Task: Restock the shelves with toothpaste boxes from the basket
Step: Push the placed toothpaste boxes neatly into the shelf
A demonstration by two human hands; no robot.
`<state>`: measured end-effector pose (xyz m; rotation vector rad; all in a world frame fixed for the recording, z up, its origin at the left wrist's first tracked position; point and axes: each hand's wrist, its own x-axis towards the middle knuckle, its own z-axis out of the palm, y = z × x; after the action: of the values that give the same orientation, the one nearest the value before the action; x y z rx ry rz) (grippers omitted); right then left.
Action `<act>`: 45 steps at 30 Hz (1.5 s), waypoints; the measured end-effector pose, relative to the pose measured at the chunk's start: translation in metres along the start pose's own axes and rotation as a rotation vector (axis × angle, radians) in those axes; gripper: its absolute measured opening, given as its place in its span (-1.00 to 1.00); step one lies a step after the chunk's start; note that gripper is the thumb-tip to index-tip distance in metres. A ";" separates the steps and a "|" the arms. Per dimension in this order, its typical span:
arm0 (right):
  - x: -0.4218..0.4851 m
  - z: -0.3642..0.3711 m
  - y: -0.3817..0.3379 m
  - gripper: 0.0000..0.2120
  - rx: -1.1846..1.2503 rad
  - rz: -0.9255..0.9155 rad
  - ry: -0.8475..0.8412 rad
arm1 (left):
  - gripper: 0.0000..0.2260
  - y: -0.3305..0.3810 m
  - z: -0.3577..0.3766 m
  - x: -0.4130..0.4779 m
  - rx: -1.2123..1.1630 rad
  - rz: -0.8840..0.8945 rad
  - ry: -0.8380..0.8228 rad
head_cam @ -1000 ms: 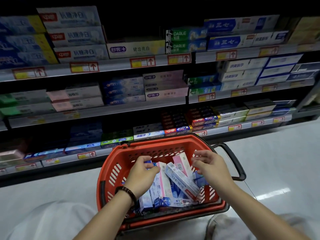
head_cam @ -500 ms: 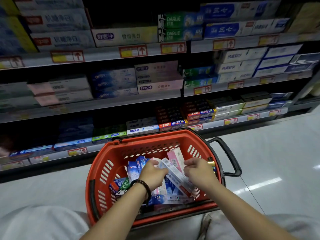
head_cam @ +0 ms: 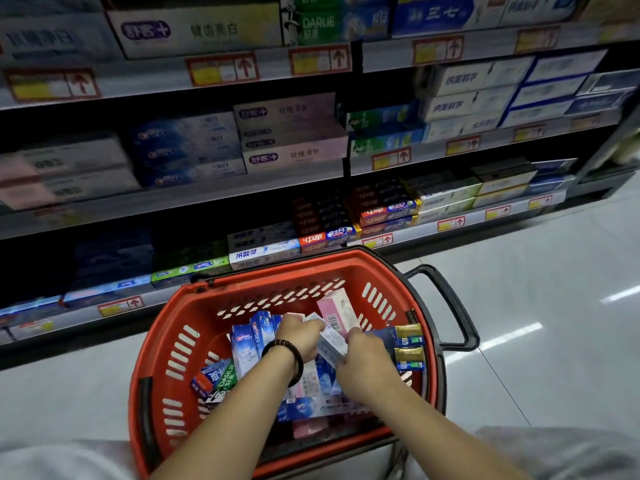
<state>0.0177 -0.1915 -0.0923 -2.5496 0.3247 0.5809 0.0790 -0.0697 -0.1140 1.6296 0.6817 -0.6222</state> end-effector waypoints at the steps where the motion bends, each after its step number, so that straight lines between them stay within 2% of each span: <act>1: 0.001 0.002 0.001 -0.65 -0.015 0.002 -0.008 | -0.83 0.000 0.001 0.004 -0.010 -0.010 0.005; 2: 0.003 0.003 0.001 -0.62 -0.029 0.005 -0.017 | -0.85 0.000 0.003 0.007 -0.011 -0.016 0.008; 6: 0.009 0.007 0.004 -0.51 -0.104 0.020 -0.057 | -0.69 -0.007 0.005 0.025 -0.003 -0.084 0.045; 9: 0.015 0.010 0.005 -0.43 -0.186 0.011 -0.072 | -0.83 -0.011 0.006 0.030 -0.071 -0.159 0.044; 11: 0.018 0.012 0.006 -0.41 -0.192 0.015 -0.080 | -0.80 -0.015 0.007 0.035 -0.096 -0.185 0.043; 14: 0.020 0.015 0.009 -0.43 -0.177 0.017 -0.078 | -0.84 -0.017 0.011 0.038 -0.102 -0.189 0.018; 17: 0.024 0.019 0.010 -0.46 -0.165 0.022 -0.064 | -0.72 -0.023 0.015 0.050 -0.112 -0.206 0.003; 24: 0.030 0.025 0.011 -0.47 -0.209 0.030 -0.065 | -0.87 -0.024 0.021 0.049 -0.058 -0.179 0.044; 33: 0.029 0.026 0.012 -0.49 -0.220 0.016 -0.049 | -0.77 -0.024 0.015 0.052 -0.126 -0.204 0.024; 39: 0.027 0.019 0.012 -0.52 -0.109 0.048 -0.019 | -0.80 -0.021 0.003 0.044 -0.140 -0.181 0.034; 41: 0.026 0.017 0.011 -0.52 -0.082 0.038 -0.013 | -0.76 -0.020 -0.001 0.044 -0.143 -0.168 0.033; 45: 0.022 0.012 0.010 -0.56 0.043 -0.014 0.003 | -0.79 -0.015 -0.011 0.035 -0.163 -0.125 0.055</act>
<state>0.0297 -0.1961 -0.1162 -2.5100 0.3173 0.5588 0.0928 -0.0538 -0.1479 1.4655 0.8574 -0.5973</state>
